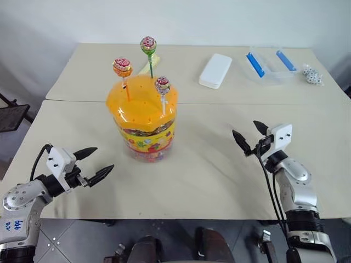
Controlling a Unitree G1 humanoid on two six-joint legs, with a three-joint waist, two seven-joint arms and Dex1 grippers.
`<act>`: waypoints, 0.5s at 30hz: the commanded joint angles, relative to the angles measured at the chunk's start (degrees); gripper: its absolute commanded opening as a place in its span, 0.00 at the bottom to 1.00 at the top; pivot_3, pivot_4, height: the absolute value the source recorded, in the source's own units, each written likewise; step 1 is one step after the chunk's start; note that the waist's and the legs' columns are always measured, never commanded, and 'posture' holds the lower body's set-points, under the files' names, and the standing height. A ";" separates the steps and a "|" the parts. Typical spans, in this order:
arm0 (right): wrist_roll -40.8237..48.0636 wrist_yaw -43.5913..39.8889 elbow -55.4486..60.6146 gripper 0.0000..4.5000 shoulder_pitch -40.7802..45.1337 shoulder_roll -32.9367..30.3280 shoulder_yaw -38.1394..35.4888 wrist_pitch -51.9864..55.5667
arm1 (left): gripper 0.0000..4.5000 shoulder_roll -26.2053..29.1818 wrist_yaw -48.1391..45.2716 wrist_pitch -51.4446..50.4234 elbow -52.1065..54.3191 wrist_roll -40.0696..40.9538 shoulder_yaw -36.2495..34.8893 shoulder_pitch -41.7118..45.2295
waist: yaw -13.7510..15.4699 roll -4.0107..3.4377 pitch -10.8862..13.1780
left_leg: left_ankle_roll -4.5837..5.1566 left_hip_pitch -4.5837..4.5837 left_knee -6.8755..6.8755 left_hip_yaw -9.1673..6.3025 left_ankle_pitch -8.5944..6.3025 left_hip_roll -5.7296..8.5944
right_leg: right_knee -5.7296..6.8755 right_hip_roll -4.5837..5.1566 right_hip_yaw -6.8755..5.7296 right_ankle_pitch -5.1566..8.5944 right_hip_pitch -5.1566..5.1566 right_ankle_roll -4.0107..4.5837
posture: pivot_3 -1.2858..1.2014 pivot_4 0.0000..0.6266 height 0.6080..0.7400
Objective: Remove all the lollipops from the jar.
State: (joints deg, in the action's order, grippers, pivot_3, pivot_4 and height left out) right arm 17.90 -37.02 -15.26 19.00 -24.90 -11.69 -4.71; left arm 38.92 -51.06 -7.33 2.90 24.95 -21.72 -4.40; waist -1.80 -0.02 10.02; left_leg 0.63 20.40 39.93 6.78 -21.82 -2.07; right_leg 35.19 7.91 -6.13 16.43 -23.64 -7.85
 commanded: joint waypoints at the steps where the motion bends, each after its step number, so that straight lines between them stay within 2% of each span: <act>1: 1.22 -2.20 0.86 0.99 -0.01 -1.09 -0.71 -0.74 | 1.00 1.35 -1.21 0.08 -0.54 0.51 -0.99 -0.32 | -0.14 0.00 0.00 | 0.00 0.00 0.00 0.02 0.00 -0.06 | -0.01 -0.05 0.00 0.00 0.00 0.01 | 0.52 0.24 1.00; 5: 7.56 -9.03 4.65 0.99 -1.25 -2.56 -2.38 1.62 | 1.00 1.98 -2.23 -5.05 -2.90 5.58 -3.15 3.74 | 0.24 0.00 0.01 | -0.01 -0.01 0.05 0.03 0.00 -0.09 | 0.00 -0.06 0.03 0.01 0.01 0.02 | 0.52 0.24 1.00; 7: 13.55 -13.29 10.66 0.99 -3.74 -4.70 -3.90 5.99 | 1.00 4.32 -6.34 -7.10 -5.19 8.32 -4.52 5.34 | 0.41 0.00 0.01 | 0.00 0.01 0.07 -0.02 0.00 -0.06 | 0.02 0.00 0.02 0.01 0.02 0.01 | 0.52 0.24 1.00; 8: 18.97 -15.76 16.48 0.99 -6.36 -6.15 -5.88 8.73 | 1.00 6.17 -8.45 -10.68 -7.71 12.18 -6.65 8.07 | 0.58 -0.01 0.01 | 0.00 0.02 0.07 -0.04 0.00 -0.05 | 0.02 -0.01 0.00 0.01 0.01 0.01 | 0.52 0.24 1.00; 9: 26.31 -17.71 24.31 0.99 -10.22 -8.12 -9.11 12.29 | 1.00 10.67 -13.63 -18.17 -10.01 17.17 -7.80 10.54 | 0.99 -0.03 0.04 | 0.00 0.03 0.05 -0.06 -0.01 -0.05 | 0.03 0.00 -0.02 0.01 0.02 0.01 | 0.52 0.24 1.00; 10: 31.28 -18.68 29.46 0.99 -12.81 -9.46 -11.44 14.74 | 1.00 13.82 -17.11 -23.59 -11.57 20.52 -8.36 12.32 | 1.52 0.01 0.07 | 0.01 0.10 0.05 -0.12 -0.01 -0.04 | 0.04 0.00 -0.06 0.01 -0.03 0.01 | 0.52 0.24 1.00; 12: 38.40 -18.53 38.63 0.99 -17.10 -13.25 -14.78 19.78 | 1.00 17.59 -21.60 -23.22 -13.32 21.35 -6.84 20.00 | 1.77 0.04 0.10 | -0.09 0.24 0.10 -0.22 -0.06 -0.15 | 0.01 -0.16 -0.21 0.02 -0.10 0.03 | 0.52 0.24 1.00; 15: 41.53 -15.88 43.01 0.99 -18.32 -14.06 -17.08 21.04 | 1.00 18.51 -24.08 -23.49 -14.22 21.43 -4.43 28.01 | 1.80 0.19 0.01 | -0.07 0.00 0.16 -0.10 -0.07 -0.12 | -0.22 -0.16 -0.18 0.01 0.22 0.02 | 0.52 0.24 1.00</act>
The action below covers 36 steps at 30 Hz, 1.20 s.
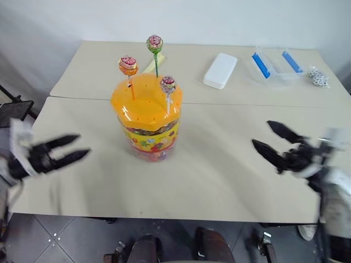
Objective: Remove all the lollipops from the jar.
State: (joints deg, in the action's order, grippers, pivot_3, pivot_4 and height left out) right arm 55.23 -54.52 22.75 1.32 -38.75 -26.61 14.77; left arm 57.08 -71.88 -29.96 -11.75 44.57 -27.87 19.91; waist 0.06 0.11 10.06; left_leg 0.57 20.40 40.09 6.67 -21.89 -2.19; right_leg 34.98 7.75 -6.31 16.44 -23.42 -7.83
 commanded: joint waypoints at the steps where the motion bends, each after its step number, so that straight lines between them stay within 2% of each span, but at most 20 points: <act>1: 4.83 1.35 6.08 0.99 -0.72 -1.11 -2.30 2.48 | 1.00 -0.11 -3.60 -1.93 0.71 2.32 3.15 7.39 | -0.08 0.05 -0.04 | 0.00 -0.16 -0.02 0.04 -0.01 0.00 | -0.01 0.00 0.04 0.00 0.13 0.00 | 0.52 0.24 1.00; 5: 2.64 0.45 8.76 0.99 1.27 -0.68 0.19 0.87 | 1.00 -7.21 -3.63 -0.37 2.53 0.85 11.23 20.72 | 0.28 0.08 -0.03 | 0.01 -0.13 0.04 0.13 -0.01 0.04 | 0.10 -0.04 0.14 0.00 0.06 0.00 | 0.52 0.24 1.00; 9: 2.03 0.24 10.35 0.99 2.21 0.54 3.06 0.60 | 1.00 -13.42 -3.56 1.58 2.39 -1.18 16.08 27.36 | 0.13 0.10 -0.02 | -0.02 -0.07 -0.05 0.16 -0.03 0.07 | 0.14 -0.08 0.14 -0.01 -0.10 -0.01 | 0.52 0.24 1.00; 13: 1.99 1.20 11.45 0.99 3.19 1.82 4.73 0.47 | 1.00 -15.35 -5.60 1.40 0.55 -2.12 18.23 30.75 | -0.33 0.13 0.00 | -0.02 0.03 -0.05 0.19 -0.03 0.07 | 0.08 -0.12 0.12 -0.01 -0.21 -0.01 | 0.52 0.24 1.00; 16: 1.56 1.00 11.31 1.00 3.89 2.60 5.25 -0.38 | 0.87 -15.61 -7.37 0.74 -0.62 -2.46 19.03 31.79 | -0.16 0.14 0.01 | -0.01 0.02 0.00 0.19 -0.03 0.06 | 0.09 -0.12 0.13 -0.01 -0.18 -0.01 | 0.52 0.24 1.00; 23: 0.79 1.66 13.06 1.00 3.46 5.41 7.03 -1.66 | 0.40 -13.51 -11.80 -3.62 -2.34 -2.00 19.80 33.03 | 0.07 0.16 0.02 | 0.00 0.03 0.10 0.13 -0.02 0.06 | 0.11 -0.11 0.15 -0.01 -0.13 -0.02 | 0.52 0.24 1.00; 28: 0.18 1.83 13.33 1.00 3.84 6.31 8.27 -2.32 | 0.04 -13.96 -12.45 -2.59 -3.41 -3.58 20.13 33.54 | 0.02 0.16 0.02 | -0.01 0.03 0.09 0.12 -0.02 0.06 | 0.10 -0.11 0.14 -0.01 -0.13 -0.02 | 0.52 0.24 1.00; 29: 0.66 1.75 13.31 1.00 4.09 6.81 8.63 -2.46 | 0.00 -14.49 -12.11 -2.79 -3.44 -3.35 19.96 33.97 | 0.02 0.16 0.02 | 0.00 0.03 0.09 0.12 -0.02 0.06 | 0.10 -0.11 0.14 -0.01 -0.13 -0.02 | 0.52 0.24 1.00; 33: 1.97 2.21 13.18 1.00 5.26 8.97 9.74 -2.63 | 0.00 -15.76 -11.09 -4.72 -4.08 -1.51 18.30 36.39 | 0.07 0.18 0.03 | 0.00 0.04 0.09 0.12 -0.02 0.06 | 0.10 -0.11 0.14 -0.01 -0.14 -0.02 | 0.52 0.24 1.00; 36: 1.63 0.78 12.96 1.00 6.58 8.63 11.22 -2.30 | 0.00 -15.25 -10.04 -10.04 -5.01 1.58 16.16 38.76 | 0.02 0.26 0.08 | 0.00 0.07 0.12 0.09 -0.02 0.06 | 0.09 -0.11 0.13 -0.01 -0.13 -0.02 | 0.52 0.24 1.00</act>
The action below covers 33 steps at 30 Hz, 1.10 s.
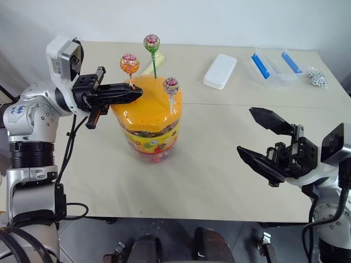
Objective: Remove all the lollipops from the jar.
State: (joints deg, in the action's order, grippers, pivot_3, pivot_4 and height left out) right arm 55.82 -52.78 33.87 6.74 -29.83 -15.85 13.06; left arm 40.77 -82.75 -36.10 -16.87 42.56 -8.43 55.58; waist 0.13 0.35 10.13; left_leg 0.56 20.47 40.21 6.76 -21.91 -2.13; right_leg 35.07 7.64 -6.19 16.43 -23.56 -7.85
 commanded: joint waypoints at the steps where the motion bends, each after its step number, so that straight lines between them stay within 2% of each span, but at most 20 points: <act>1: -0.24 -1.29 1.49 1.00 2.07 -0.67 1.13 -0.74 | 0.00 1.45 1.67 -6.06 -0.44 4.69 -4.30 3.80 | -0.14 0.02 0.01 | 0.00 0.00 0.01 -0.01 0.00 0.00 | 0.01 0.00 0.00 0.00 0.00 0.00 | 0.52 0.24 1.00; 7: -4.19 -3.61 -2.61 1.00 6.19 -2.94 3.39 -0.38 | 0.00 5.16 8.96 -10.55 -6.13 7.54 -13.40 4.54 | -0.53 0.02 0.01 | 0.00 -0.05 -0.02 -0.01 0.00 -0.03 | 0.08 -0.02 0.01 0.00 -0.03 0.00 | 0.52 0.24 1.00; 10: -6.08 -4.48 -5.22 1.00 8.06 -3.43 3.79 -1.03 | 0.00 9.96 11.70 -8.49 -7.33 4.09 -15.86 0.03 | -0.91 0.03 0.02 | 0.00 -0.05 -0.04 0.02 0.00 -0.04 | 0.10 -0.01 0.02 0.00 -0.05 0.00 | 0.52 0.24 1.00; 14: -8.45 -7.84 -7.03 1.00 9.14 -4.20 4.91 -2.14 | 0.00 18.63 14.62 -2.52 -7.52 -4.59 -17.28 -15.12 | -1.55 0.01 0.02 | -0.01 -0.12 -0.22 0.03 0.00 -0.02 | 0.08 0.00 0.01 0.00 -0.07 0.00 | 0.52 0.24 1.00; 19: -12.65 -15.06 -9.43 1.00 7.42 -7.83 8.09 -2.30 | 0.00 23.45 18.95 -6.38 -3.65 -8.37 -20.95 -33.76 | -1.51 0.27 0.13 | -0.01 -0.02 -0.14 0.01 -0.01 -0.04 | 0.05 0.03 -0.01 0.00 -0.08 0.00 | 0.52 0.24 1.00; 23: -16.14 -18.86 -11.87 1.00 5.36 -9.20 9.37 -4.79 | 0.00 23.10 23.17 -10.04 3.50 -10.03 -23.86 -46.69 | -1.17 0.28 0.12 | -0.03 -0.02 -0.15 -0.01 -0.03 -0.08 | 0.07 0.05 -0.02 0.00 -0.09 0.01 | 0.52 0.24 1.00; 25: -17.67 -20.18 -13.17 1.00 4.17 -9.93 9.62 -5.52 | 0.00 20.90 25.91 -12.37 9.49 -10.86 -25.83 -55.12 | -1.27 0.25 0.14 | -0.04 -0.03 -0.16 0.04 -0.04 -0.11 | 0.04 0.05 0.02 0.01 -0.10 0.02 | 0.52 0.24 1.00; 27: -17.71 -20.73 -14.47 1.00 3.92 -10.08 9.49 -5.43 | 0.00 18.24 28.90 -16.76 15.24 -9.28 -27.19 -59.83 | -1.47 0.24 0.14 | -0.05 -0.08 -0.19 0.08 -0.04 -0.12 | 0.05 0.05 0.05 0.01 -0.10 0.02 | 0.52 0.24 1.00; 30: -18.13 -21.83 -15.88 1.00 4.34 -10.11 9.71 -6.04 | 0.15 17.04 29.67 -18.41 20.22 -8.79 -26.96 -62.76 | -1.22 0.31 0.11 | -0.06 -0.07 -0.13 0.07 -0.04 -0.19 | 0.09 0.02 0.04 0.03 -0.09 0.06 | 0.52 0.24 1.00; 33: -18.02 -21.80 -16.54 1.00 5.21 -9.71 9.70 -5.72 | 0.36 16.43 30.81 -20.01 22.38 -8.29 -27.65 -63.63 | -0.84 0.29 0.11 | -0.08 -0.17 -0.10 0.05 -0.05 -0.22 | 0.22 0.04 0.10 0.08 -0.09 0.15 | 0.52 0.24 1.00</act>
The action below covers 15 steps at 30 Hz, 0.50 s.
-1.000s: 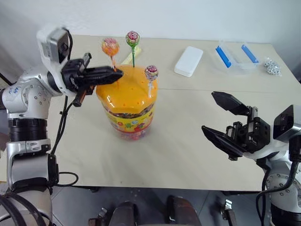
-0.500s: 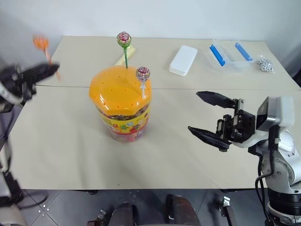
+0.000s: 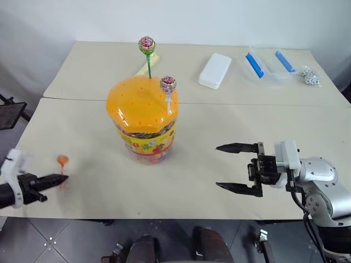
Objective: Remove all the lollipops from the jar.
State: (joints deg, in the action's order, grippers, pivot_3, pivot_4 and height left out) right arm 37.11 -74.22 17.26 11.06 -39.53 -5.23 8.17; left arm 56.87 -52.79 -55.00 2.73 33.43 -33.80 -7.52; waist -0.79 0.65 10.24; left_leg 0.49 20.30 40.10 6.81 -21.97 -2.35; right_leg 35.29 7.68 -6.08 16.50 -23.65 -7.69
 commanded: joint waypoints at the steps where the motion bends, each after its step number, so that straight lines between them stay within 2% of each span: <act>1: 1.54 0.35 0.20 1.00 1.36 0.49 -1.21 -0.25 | 0.42 0.26 0.91 -1.16 2.52 0.77 -2.74 -0.87 | 0.12 -0.01 0.00 | -0.01 -0.04 -0.01 -0.03 -0.01 0.00 | 0.04 0.01 0.04 0.01 0.00 0.01 | 0.52 0.24 1.00; 4: 4.51 2.38 0.72 1.00 2.90 1.89 -2.17 1.67 | 0.62 0.86 -1.92 -0.47 2.90 1.40 -4.19 -2.93 | 0.07 -0.01 0.00 | -0.09 -0.09 -0.03 -0.03 -0.05 -0.02 | 0.17 0.00 0.05 0.05 -0.08 0.10 | 0.52 0.24 1.00; 6: 7.72 4.63 2.04 1.00 4.27 2.80 -2.80 4.20 | 0.76 0.61 -3.97 3.45 2.96 0.98 -4.82 -3.52 | 0.05 -0.01 0.00 | -0.15 -0.08 -0.04 0.01 -0.08 -0.08 | 0.27 -0.02 0.03 0.13 -0.20 0.23 | 0.52 0.24 1.00; 8: 12.58 10.57 3.37 1.00 7.78 5.54 -3.53 7.50 | 0.90 -1.38 -9.92 10.10 3.11 4.21 -8.00 -2.02 | 0.04 -0.01 0.00 | -0.15 -0.05 -0.04 0.07 -0.09 -0.15 | 0.33 -0.05 -0.02 0.16 -0.26 0.29 | 0.52 0.24 1.00; 12: 12.76 21.04 4.23 1.00 14.74 7.72 -2.32 13.76 | 0.90 -3.82 -12.90 14.45 0.96 10.43 -11.21 5.86 | 0.20 -0.02 0.00 | -0.22 -0.03 0.06 0.09 -0.08 -0.30 | 0.48 -0.09 -0.10 0.26 -0.37 0.48 | 0.52 0.24 1.00; 14: 12.54 24.49 4.01 1.00 18.45 9.09 -1.07 15.88 | 0.90 -4.68 -11.25 10.64 2.14 16.87 -11.48 11.48 | 0.54 -0.02 0.00 | -0.23 -0.05 0.06 0.10 -0.09 -0.29 | 0.58 -0.07 -0.11 0.26 -0.37 0.48 | 0.52 0.24 1.00; 15: 12.23 25.68 3.95 1.00 20.04 9.72 -0.52 16.61 | 0.94 -5.29 -9.46 8.76 3.52 20.44 -11.14 14.84 | 0.61 -0.02 0.00 | -0.23 -0.03 0.07 0.09 -0.09 -0.28 | 0.59 -0.06 -0.10 0.26 -0.39 0.48 | 0.52 0.24 1.00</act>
State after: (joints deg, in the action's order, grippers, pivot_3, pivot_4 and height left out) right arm 48.94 -50.67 19.91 29.98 -30.21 -6.03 23.78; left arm 51.63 -63.60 -44.60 3.89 48.53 -43.78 5.20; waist -0.18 0.63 10.24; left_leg 0.26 20.29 40.18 6.90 -22.06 -2.63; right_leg 35.89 7.62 -6.19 16.77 -24.04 -7.21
